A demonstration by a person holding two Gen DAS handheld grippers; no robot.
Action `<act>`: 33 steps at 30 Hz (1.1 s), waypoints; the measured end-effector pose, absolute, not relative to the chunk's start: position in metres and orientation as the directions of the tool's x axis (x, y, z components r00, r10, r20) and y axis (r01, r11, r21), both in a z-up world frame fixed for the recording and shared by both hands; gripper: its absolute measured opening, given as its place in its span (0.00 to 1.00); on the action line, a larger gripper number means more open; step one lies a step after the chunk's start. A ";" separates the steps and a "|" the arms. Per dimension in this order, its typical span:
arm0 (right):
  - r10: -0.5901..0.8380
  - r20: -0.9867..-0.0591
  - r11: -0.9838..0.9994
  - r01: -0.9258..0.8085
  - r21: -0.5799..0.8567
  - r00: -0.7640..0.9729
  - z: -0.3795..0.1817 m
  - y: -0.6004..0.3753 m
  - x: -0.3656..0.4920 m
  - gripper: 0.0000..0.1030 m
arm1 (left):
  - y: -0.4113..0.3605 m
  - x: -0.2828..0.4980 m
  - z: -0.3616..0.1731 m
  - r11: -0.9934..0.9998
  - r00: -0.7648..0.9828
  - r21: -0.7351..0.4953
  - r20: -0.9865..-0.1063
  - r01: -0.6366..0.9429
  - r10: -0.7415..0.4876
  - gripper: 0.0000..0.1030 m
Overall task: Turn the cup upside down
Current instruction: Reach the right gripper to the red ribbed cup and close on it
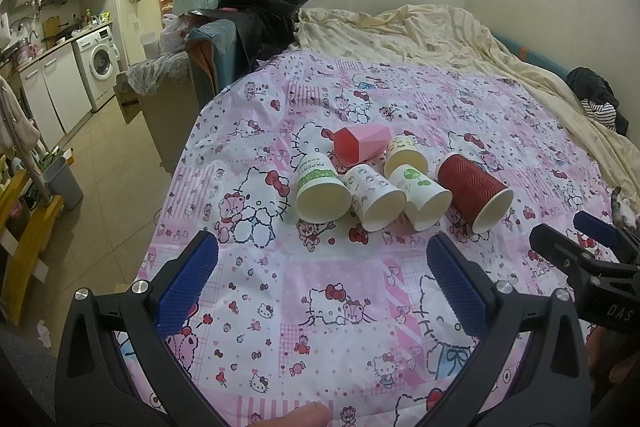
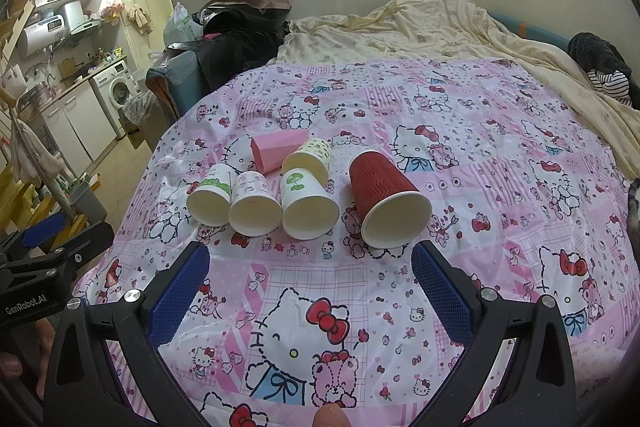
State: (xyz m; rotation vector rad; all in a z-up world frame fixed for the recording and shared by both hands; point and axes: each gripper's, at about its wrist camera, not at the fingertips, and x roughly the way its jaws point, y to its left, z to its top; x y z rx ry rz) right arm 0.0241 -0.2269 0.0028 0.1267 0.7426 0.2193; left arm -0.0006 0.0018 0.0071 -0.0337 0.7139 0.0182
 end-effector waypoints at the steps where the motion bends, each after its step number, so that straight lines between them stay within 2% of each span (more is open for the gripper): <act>1: 0.242 -0.655 0.970 -0.152 0.192 0.716 0.003 -0.227 0.024 1.00 | 0.002 -0.001 0.007 0.999 0.755 -0.025 -0.655 -0.028 0.005 1.00; 9: 0.255 -0.683 0.961 -0.103 0.256 0.684 0.000 -0.244 0.039 1.00 | 0.003 0.003 0.000 0.999 0.735 -0.024 -0.678 -0.037 0.011 1.00; 13: 0.291 -0.755 0.946 -0.060 0.318 0.587 -0.005 -0.269 0.078 1.00 | 0.009 0.008 -0.002 0.997 0.715 -0.038 -0.699 -0.063 0.019 1.00; 16: 0.275 -0.846 0.960 -0.086 0.266 0.458 -0.017 -0.271 0.122 1.00 | 0.012 0.011 -0.005 0.996 0.698 -0.027 -0.715 -0.080 0.036 1.00; 21: 0.234 -0.924 0.971 -0.128 0.204 0.303 -0.050 -0.272 0.184 0.98 | 0.019 0.017 -0.012 0.994 0.662 -0.022 -0.748 -0.105 0.054 1.00; 28: 0.163 -0.970 0.983 -0.118 0.144 0.182 -0.090 -0.273 0.234 0.96 | 0.031 0.021 -0.021 0.989 0.619 -0.042 -0.783 -0.140 0.055 1.00; 33: 0.198 -0.974 0.979 -0.080 0.190 0.109 -0.113 -0.276 0.242 0.93 | 0.031 0.022 -0.022 0.989 0.607 -0.057 -0.794 -0.138 0.039 1.00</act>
